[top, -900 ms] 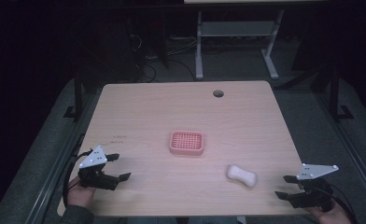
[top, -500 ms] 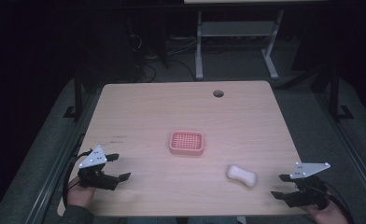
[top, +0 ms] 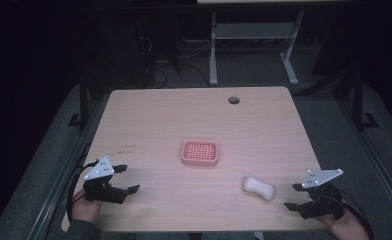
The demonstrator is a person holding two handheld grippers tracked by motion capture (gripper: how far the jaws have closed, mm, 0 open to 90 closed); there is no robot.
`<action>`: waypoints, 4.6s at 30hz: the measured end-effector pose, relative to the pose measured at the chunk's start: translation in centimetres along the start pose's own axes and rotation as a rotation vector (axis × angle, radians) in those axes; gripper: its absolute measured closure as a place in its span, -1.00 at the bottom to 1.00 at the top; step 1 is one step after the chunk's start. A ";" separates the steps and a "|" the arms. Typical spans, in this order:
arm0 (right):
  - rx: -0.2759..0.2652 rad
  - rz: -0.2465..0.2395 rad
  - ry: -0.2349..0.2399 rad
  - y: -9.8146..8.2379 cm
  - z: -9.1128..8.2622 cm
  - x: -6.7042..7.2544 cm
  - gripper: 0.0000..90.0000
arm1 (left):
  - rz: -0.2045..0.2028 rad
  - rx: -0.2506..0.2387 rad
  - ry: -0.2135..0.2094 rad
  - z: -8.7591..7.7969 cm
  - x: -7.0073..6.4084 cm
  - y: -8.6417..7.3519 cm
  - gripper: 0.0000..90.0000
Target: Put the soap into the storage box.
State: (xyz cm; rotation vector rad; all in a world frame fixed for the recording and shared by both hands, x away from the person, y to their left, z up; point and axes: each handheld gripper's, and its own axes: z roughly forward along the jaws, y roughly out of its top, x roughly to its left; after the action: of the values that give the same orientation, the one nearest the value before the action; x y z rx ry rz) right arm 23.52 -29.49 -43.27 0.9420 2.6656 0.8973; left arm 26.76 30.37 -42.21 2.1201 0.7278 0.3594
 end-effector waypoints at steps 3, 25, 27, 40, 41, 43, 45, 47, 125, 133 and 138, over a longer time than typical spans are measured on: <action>0.008 0.002 0.006 0.3 0.3 0.0 -0.36 | -0.004 -0.003 0.000 0.0 0.0 0.0 -0.67; 0.029 -0.063 0.035 2.8 1.7 0.5 -0.38 | -0.006 -0.006 0.002 -0.1 0.1 0.0 -0.67; 0.036 -0.063 0.039 3.1 1.9 0.5 -0.39 | -0.005 -0.007 0.001 -0.1 0.0 0.0 -0.67; 0.058 -0.093 0.052 5.0 3.4 0.9 -0.41 | 0.002 0.002 0.000 0.0 0.0 0.0 -0.67; 0.057 -0.095 0.055 5.2 3.5 0.9 -0.41 | 0.000 0.001 -0.001 0.1 0.0 0.1 -0.67; 0.061 -0.103 0.055 5.5 3.8 0.9 -0.41 | 0.005 0.004 -0.003 0.1 0.0 0.1 -0.67; 0.068 -0.109 0.059 5.8 4.1 0.9 -0.41 | 0.006 0.003 -0.002 0.2 0.0 0.1 -0.67; 0.066 -0.114 0.059 6.0 4.3 0.9 -0.40 | 0.001 0.003 -0.001 0.2 0.0 0.1 -0.67; 0.118 -0.256 0.106 11.8 6.3 1.4 0.08 | 0.016 0.008 0.023 -0.3 0.2 0.0 -0.67; 0.105 -0.264 0.114 13.3 6.3 1.2 0.08 | 0.013 0.008 0.023 -0.5 0.3 -0.1 -0.67; 0.095 -0.268 0.129 14.3 6.6 1.0 0.08 | 0.011 0.008 0.021 -0.5 0.3 0.0 -0.67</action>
State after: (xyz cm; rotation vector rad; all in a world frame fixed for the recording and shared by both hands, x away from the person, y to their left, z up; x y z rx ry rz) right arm 32.37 -16.88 -40.01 0.5399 2.8748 0.8010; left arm 26.75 30.85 -41.98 2.1315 0.7305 0.3860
